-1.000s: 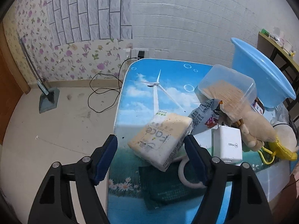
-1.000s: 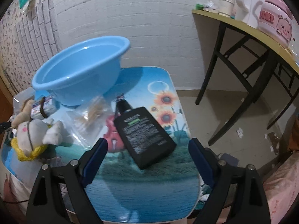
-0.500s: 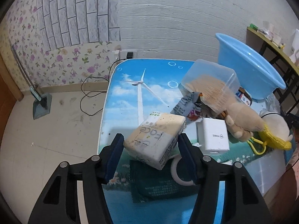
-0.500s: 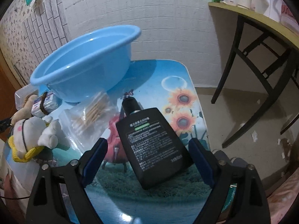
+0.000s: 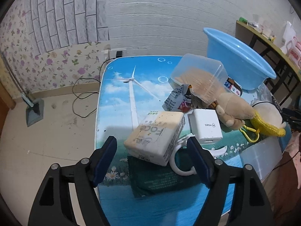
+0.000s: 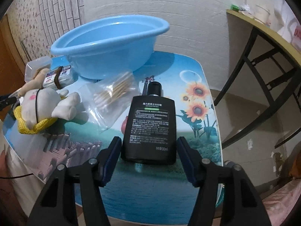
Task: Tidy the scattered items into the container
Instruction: 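Grasp the beige tissue box with the left tool while the right tool grasps the black bottle, then lift both held items over the blue basin and release them inside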
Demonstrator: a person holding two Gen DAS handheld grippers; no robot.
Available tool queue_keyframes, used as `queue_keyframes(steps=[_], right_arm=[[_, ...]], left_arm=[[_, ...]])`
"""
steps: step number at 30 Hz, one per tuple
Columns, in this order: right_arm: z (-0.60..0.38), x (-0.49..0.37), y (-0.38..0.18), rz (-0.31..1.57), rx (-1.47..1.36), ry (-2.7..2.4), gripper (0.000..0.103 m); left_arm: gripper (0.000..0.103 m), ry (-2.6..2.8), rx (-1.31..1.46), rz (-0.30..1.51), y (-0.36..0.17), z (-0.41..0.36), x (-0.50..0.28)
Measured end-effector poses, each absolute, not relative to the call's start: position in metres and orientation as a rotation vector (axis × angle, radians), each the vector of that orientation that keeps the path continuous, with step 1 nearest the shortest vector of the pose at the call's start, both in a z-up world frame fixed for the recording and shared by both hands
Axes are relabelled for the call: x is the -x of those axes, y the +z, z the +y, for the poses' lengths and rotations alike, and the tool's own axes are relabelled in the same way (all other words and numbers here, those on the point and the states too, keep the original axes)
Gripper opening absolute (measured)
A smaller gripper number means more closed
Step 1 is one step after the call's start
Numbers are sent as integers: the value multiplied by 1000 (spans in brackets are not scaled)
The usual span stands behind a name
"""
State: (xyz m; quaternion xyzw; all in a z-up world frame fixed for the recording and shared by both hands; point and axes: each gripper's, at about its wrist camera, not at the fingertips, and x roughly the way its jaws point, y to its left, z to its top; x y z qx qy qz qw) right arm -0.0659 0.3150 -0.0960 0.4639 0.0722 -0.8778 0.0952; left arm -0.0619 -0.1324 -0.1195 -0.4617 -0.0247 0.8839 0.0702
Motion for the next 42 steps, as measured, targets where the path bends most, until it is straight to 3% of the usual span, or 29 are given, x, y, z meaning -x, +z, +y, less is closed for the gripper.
queue_keyframes(steps=[11,12,14,16,20,23,28,30,31,34,37,42], right_arm=[[319,83,-111,105,-1423,-2616,62],[319,83,-111,109,-1419,-2620,62],[318,83,-112,110,-1411,-2624,62],[318,84,-112,108,-1413,-2623,61],[319,85,-113,108,-1413,-2624,61],[319,85,-112,110,-1412,-2624,61],[319,87,-111,94,-1416,-2625,61],[320,87,-111,83,-1415,-2625,61],[320,87,-111,79,-1414,-2626,62],[319,88,-111,95,-1417,-2628,62],[317,90,-112,102,-1414,-2634,62],[318,91,-113,99,-1390,-2644,61]], left_arm=[[78,2521,1347,-186,-138,-142,83],[77,2520,1343,-191,-138,-142,83],[60,2509,1338,-202,-137,-141,82],[59,2520,1333,-176,-136,-140,80],[60,2552,1311,-153,-133,-141,78],[67,2589,1290,-142,-127,-145,82],[67,2586,1273,-129,-120,-145,91],[48,2576,1292,-103,-122,-143,94],[34,2566,1308,-77,-123,-141,96],[31,2570,1308,-29,-123,-136,95],[22,2619,1288,-9,-119,-135,92],[20,2731,1198,-67,-97,-143,82]])
